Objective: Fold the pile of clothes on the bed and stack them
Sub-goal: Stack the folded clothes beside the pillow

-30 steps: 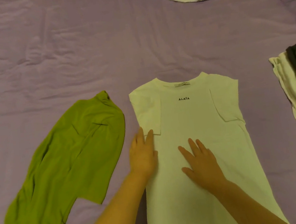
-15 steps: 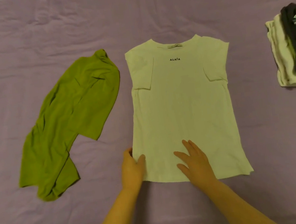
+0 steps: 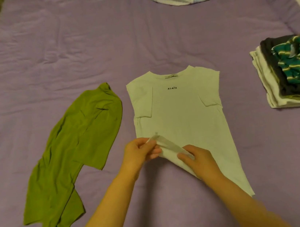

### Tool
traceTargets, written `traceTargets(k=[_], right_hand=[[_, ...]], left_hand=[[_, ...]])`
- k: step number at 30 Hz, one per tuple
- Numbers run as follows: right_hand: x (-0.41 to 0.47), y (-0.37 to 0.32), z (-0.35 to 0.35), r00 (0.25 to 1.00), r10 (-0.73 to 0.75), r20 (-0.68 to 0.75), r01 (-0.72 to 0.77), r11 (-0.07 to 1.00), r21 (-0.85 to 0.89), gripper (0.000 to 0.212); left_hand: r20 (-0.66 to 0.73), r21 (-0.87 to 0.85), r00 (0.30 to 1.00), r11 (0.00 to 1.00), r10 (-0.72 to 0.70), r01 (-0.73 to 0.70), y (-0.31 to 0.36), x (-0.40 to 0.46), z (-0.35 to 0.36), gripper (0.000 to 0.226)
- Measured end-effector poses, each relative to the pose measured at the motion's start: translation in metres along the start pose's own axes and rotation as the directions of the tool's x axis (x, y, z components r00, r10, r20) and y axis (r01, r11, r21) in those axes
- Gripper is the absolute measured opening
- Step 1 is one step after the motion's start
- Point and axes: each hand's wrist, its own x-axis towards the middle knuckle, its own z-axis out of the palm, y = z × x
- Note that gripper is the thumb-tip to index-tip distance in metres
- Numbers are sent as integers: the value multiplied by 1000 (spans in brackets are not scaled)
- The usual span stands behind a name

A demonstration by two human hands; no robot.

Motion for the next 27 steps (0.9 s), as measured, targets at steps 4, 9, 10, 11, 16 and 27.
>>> traceTargets(k=[4,9,10,11,16,27], right_hand=[[31,6,-31,999,30,-23,-33,987,-157,8],[61,23,-69,979,192,-75,-205,932,-298,12],[68,28,-76,972,219,-86,-235,924,-301,12],[74,32,-82,968,228,-107,-250,923,-293,14],[117,29,-115,954,170,-247,-199,975,-100,8],[229,7,-202,966,-30,257,175,807,-563,20]], left_hand=[[-126,-34,992,999,10,-14,29,43,-7,12],[-183,-92,983,996,-17,0,48,88,-20,12],[-188,-97,982,995,-21,2,49,97,-19,12],[-190,-98,981,995,-25,7,50,104,-17,12],[-261,-167,963,986,-65,22,52,133,-5,11],[-430,-282,875,954,-221,103,51,175,-5,14]])
